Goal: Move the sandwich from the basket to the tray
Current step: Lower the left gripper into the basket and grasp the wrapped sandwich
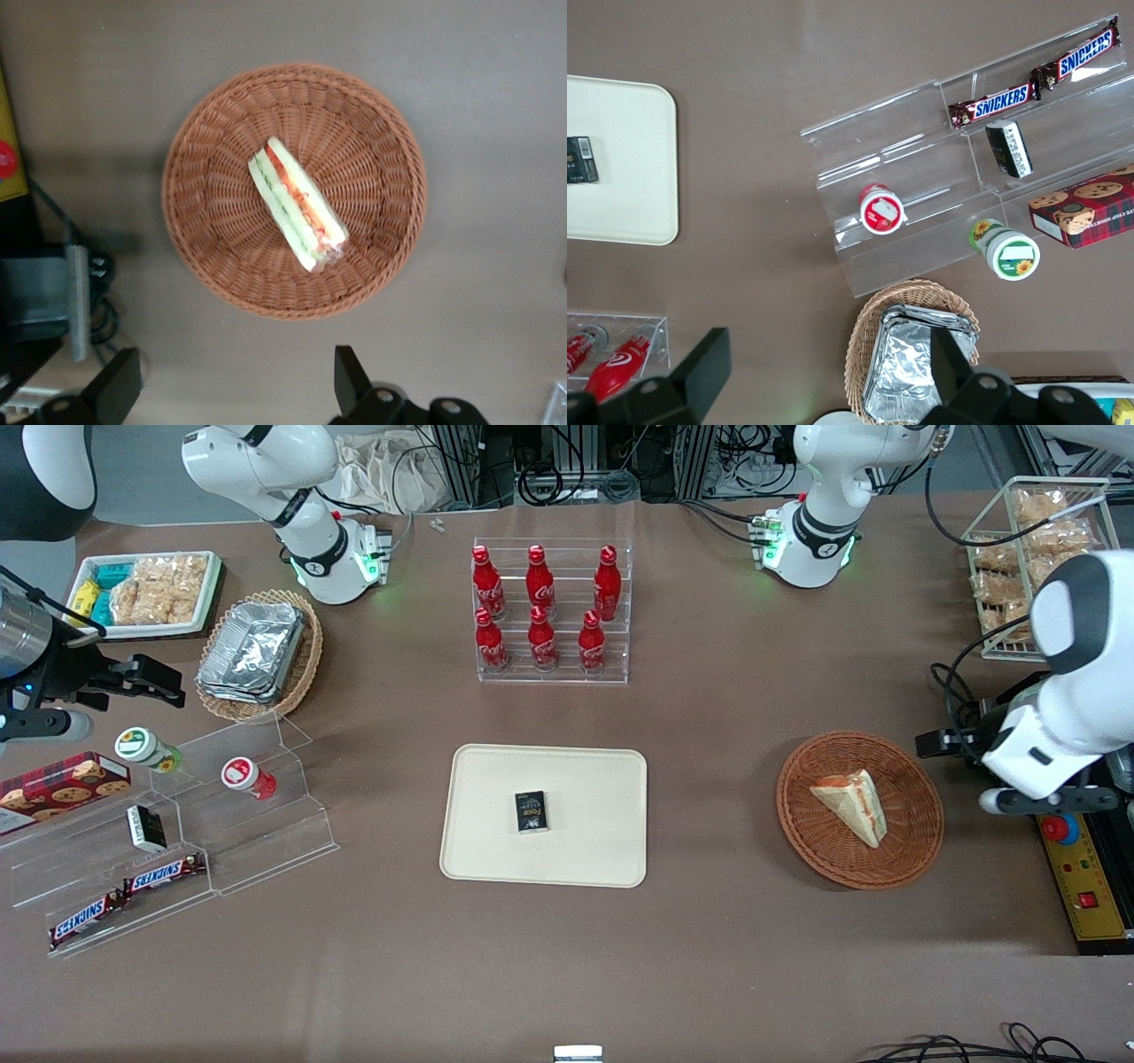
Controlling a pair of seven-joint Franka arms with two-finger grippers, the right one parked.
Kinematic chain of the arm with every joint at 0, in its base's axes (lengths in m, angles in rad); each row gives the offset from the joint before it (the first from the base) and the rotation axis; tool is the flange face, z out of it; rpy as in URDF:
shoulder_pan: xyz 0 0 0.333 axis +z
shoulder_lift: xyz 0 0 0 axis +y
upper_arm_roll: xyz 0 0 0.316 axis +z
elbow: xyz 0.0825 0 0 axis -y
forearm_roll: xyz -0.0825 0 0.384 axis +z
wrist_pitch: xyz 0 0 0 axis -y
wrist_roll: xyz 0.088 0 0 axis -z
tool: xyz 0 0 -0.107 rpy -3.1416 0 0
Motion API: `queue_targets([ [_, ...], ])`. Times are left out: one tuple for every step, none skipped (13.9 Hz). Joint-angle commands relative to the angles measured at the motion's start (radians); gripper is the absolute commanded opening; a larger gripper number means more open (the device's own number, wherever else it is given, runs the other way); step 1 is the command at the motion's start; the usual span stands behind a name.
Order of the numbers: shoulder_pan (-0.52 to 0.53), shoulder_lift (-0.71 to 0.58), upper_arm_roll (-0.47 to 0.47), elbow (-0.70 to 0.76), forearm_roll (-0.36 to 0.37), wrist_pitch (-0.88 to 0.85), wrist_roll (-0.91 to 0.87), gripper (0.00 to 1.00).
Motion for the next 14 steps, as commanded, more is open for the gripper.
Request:
queue_targets([
  [-0.005,-0.019,-0.008,-0.133,-0.005,0.130,-0.070,0.99],
  [-0.007,-0.011,-0.010,-0.172,-0.005,0.193,-0.085,1.00],
  [-0.018,0.003,-0.010,-0.208,-0.005,0.250,-0.125,0.99],
  [-0.022,0.023,-0.010,-0.222,-0.004,0.287,-0.175,1.00],
  [-0.022,0.047,-0.010,-0.224,-0.005,0.311,-0.211,1.00],
  [-0.022,0.067,-0.010,-0.221,-0.010,0.334,-0.257,1.00],
  [-0.022,0.082,-0.010,-0.221,-0.033,0.367,-0.319,1.00],
  [-0.022,0.096,-0.010,-0.223,-0.042,0.394,-0.359,0.99],
  [-0.022,0.104,-0.010,-0.227,-0.043,0.410,-0.387,0.99],
  [-0.022,0.121,-0.010,-0.229,-0.044,0.417,-0.409,0.99],
  [-0.022,0.132,-0.010,-0.230,-0.044,0.425,-0.423,0.99],
  [-0.022,0.139,-0.010,-0.239,-0.044,0.445,-0.438,0.99],
  [-0.022,0.141,-0.010,-0.258,-0.044,0.477,-0.455,1.00],
  [-0.022,0.144,-0.010,-0.273,-0.044,0.515,-0.475,0.99],
])
